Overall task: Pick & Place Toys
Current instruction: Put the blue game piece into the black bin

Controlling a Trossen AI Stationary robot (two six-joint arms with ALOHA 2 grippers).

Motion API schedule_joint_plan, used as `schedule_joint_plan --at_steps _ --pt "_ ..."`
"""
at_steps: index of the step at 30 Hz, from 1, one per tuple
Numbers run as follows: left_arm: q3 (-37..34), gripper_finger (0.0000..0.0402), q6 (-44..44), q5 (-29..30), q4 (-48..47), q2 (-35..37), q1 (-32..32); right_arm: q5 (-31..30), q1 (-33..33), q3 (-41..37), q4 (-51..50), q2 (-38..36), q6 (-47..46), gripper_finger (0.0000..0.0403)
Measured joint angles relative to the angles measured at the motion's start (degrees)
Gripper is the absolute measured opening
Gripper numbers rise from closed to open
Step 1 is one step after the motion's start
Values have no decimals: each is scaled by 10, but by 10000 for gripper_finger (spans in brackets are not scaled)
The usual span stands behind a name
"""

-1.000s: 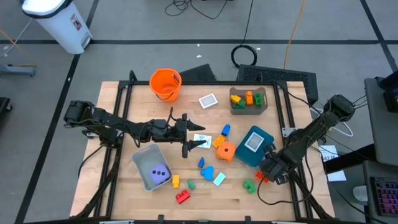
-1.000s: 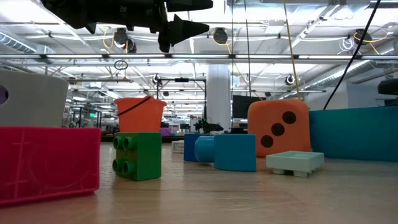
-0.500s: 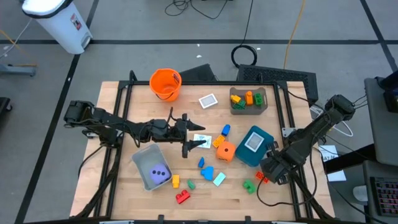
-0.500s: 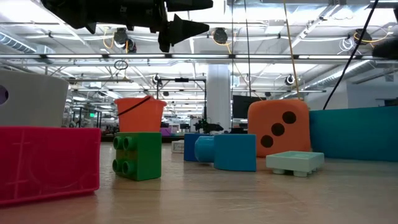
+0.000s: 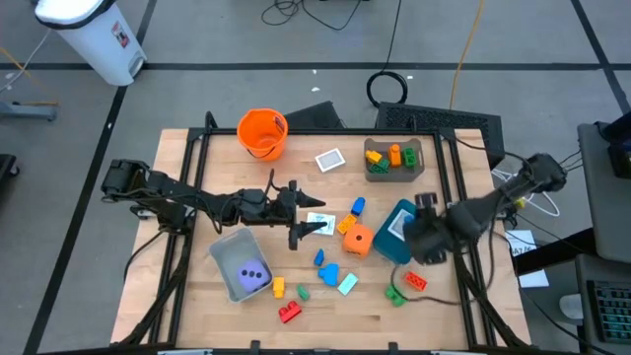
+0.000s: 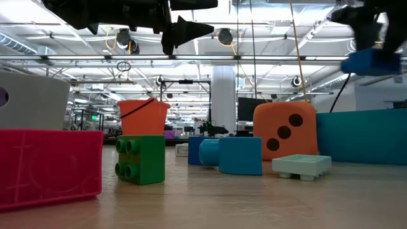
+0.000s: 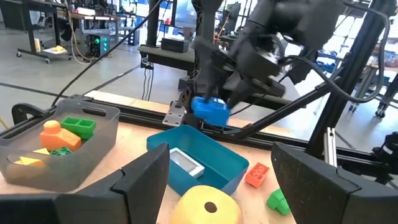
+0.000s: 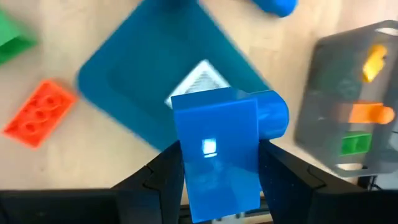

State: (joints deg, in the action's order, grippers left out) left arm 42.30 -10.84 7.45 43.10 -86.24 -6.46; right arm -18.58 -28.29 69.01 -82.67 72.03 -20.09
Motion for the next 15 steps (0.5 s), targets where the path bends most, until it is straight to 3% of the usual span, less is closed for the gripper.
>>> schedule_joint_plan --at_steps 5,15 --pt "0 285 -2 0 0 0 0 -10 130 8 30 0 128 167" --pt "0 285 16 -3 0 0 0 -9 429 8 185 0 398 167"
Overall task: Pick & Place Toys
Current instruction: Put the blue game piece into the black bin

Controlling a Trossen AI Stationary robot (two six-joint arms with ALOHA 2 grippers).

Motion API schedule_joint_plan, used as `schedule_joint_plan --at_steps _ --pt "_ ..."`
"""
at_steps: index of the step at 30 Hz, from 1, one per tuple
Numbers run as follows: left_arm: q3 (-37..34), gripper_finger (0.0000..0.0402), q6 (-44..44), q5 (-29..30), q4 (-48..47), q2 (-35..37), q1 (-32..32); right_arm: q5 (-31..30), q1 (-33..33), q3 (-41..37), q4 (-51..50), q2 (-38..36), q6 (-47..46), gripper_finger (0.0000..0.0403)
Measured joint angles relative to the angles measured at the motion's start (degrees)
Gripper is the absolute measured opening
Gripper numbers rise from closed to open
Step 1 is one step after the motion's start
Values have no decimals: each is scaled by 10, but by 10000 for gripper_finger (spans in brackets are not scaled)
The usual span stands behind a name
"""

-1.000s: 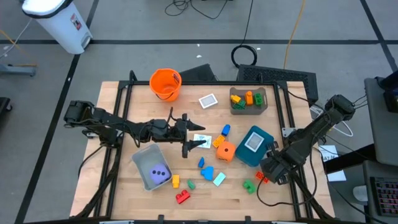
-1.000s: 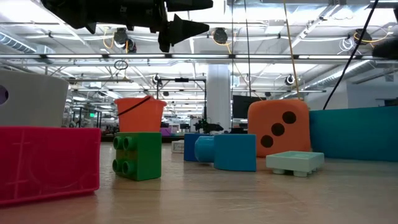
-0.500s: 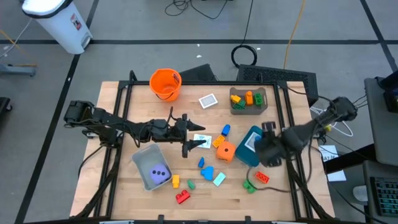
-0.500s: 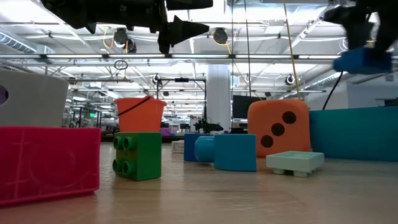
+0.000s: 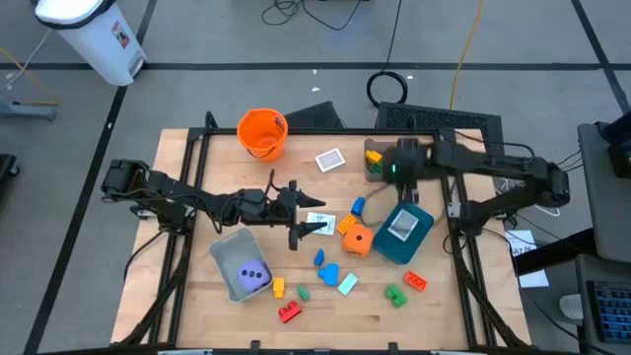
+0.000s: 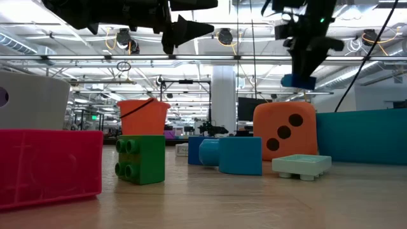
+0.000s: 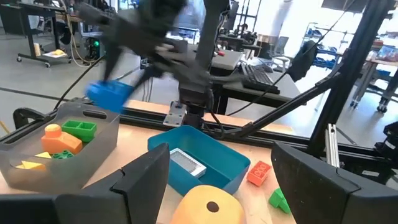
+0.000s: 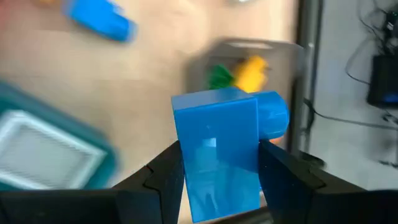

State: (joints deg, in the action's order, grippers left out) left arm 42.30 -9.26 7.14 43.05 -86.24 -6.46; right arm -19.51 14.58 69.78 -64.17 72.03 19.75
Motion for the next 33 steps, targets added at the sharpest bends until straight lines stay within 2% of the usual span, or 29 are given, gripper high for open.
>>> schedule_joint_plan --at_steps 3,6,11,21,27,33 --pt "0 285 3 -22 0 0 0 5 74 0 32 0 59 167" --pt "0 285 16 -42 -7 0 0 41 135 0 66 2 98 167" --pt "0 285 28 -47 -20 0 0 78 195 0 102 28 140 167" --pt "0 285 29 -47 -31 0 0 93 215 0 106 120 157 167" --pt "0 285 29 -47 -31 0 0 93 215 -1 107 142 154 167" --pt "0 285 29 -47 -31 0 0 93 216 -47 126 143 153 167"
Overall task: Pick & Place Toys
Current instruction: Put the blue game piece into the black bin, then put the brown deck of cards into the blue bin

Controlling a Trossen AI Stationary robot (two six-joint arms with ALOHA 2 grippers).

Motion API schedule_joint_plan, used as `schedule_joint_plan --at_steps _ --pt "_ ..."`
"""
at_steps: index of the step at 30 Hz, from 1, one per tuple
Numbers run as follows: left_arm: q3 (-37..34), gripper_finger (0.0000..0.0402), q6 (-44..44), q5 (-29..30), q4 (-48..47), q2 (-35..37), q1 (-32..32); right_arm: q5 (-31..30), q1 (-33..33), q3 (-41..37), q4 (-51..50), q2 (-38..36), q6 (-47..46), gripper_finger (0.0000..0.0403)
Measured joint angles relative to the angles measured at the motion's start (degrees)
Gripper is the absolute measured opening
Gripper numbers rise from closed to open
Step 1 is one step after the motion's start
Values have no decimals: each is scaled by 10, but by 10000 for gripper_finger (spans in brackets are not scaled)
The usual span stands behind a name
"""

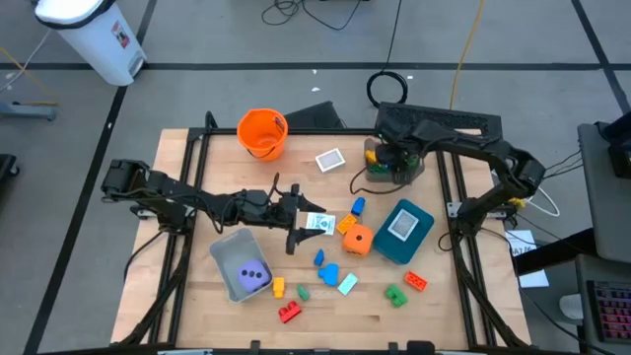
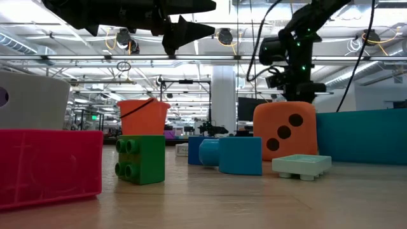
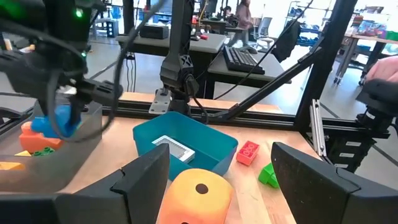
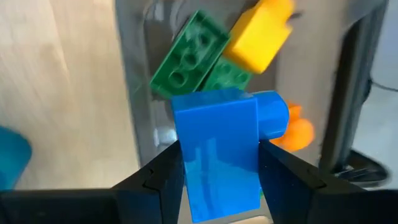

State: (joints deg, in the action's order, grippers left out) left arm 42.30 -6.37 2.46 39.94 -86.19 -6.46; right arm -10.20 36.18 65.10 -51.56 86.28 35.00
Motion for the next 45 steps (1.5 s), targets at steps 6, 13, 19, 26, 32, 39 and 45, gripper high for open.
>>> schedule_joint_plan --at_steps 6,13,19,26,32,39,45 --pt "0 285 1 0 0 0 0 15 4 -44 35 0 -2 167" --pt "0 285 1 0 0 0 0 16 14 -62 57 0 3 167" --pt "0 285 1 0 0 0 0 50 21 -62 61 -7 7 191" --pt "0 285 3 0 0 0 0 57 21 -62 65 -26 22 240" --pt "0 285 51 13 5 0 3 57 19 -52 78 -68 22 252" --pt "0 285 129 13 -10 25 41 70 -20 -47 177 -161 -37 253" --pt "0 285 138 -53 -109 64 89 203 -66 -47 271 -225 -168 253"
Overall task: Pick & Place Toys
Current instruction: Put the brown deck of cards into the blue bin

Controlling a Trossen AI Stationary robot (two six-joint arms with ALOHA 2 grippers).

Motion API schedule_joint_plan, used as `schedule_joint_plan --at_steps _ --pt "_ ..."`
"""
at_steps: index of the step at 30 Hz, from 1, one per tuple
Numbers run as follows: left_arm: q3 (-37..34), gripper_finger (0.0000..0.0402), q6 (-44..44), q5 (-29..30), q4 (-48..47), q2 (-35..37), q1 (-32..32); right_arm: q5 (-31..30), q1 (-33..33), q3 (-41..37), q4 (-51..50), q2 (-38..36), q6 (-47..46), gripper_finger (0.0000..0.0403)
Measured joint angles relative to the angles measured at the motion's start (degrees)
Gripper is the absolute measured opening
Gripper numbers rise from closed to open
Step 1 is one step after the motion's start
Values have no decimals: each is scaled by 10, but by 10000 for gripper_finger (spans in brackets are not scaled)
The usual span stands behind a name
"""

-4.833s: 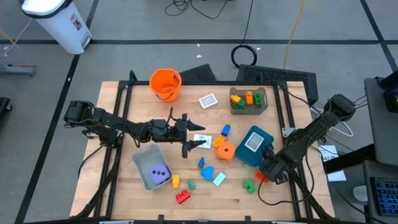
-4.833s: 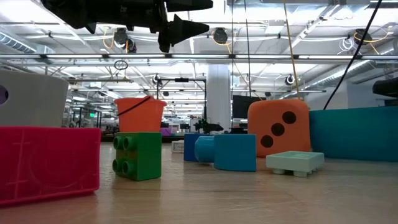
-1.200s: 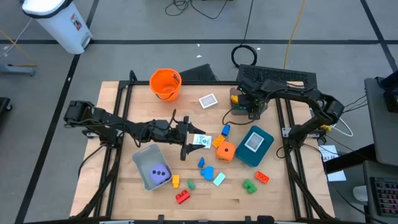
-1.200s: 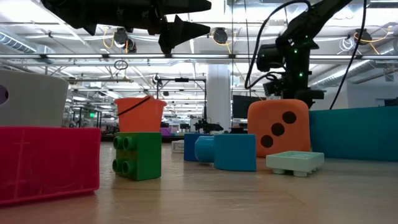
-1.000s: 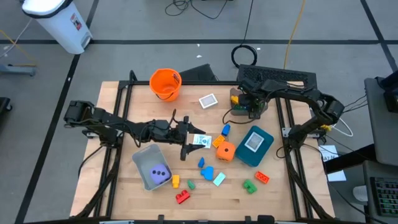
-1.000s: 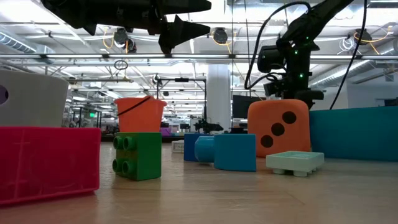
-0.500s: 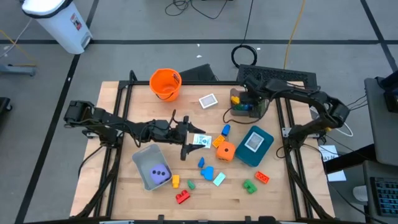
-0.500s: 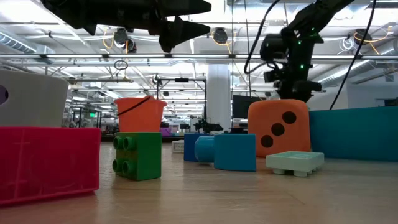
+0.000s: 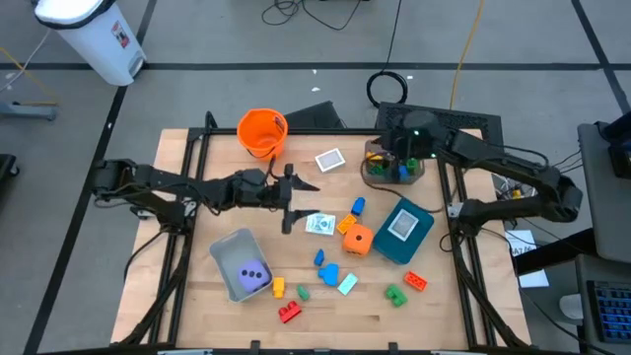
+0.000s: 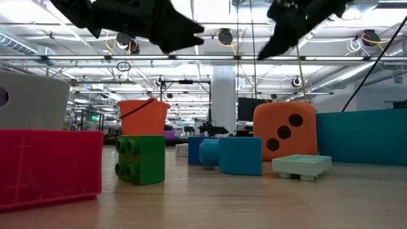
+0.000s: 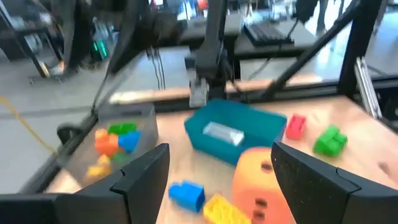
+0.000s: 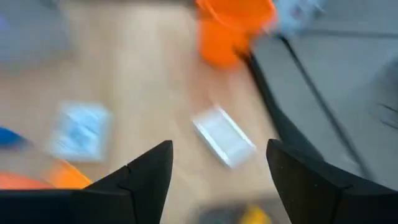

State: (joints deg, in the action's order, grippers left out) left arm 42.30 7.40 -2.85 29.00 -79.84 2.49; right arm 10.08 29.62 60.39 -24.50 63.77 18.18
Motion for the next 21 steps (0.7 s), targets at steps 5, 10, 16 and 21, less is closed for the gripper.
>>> schedule_joint_plan --at_steps 5,10,16,21 --pt "0 285 -9 -11 -52 9 17 98 -49 -32 79 -30 -98 253" --pt "27 285 -11 39 -111 6 18 102 -121 -119 167 -44 -125 253" --pt "145 285 8 107 -285 -29 31 -2 -225 -236 293 -44 -140 254" --pt "245 285 7 104 -374 -92 69 -139 -308 -293 378 -44 -107 254"
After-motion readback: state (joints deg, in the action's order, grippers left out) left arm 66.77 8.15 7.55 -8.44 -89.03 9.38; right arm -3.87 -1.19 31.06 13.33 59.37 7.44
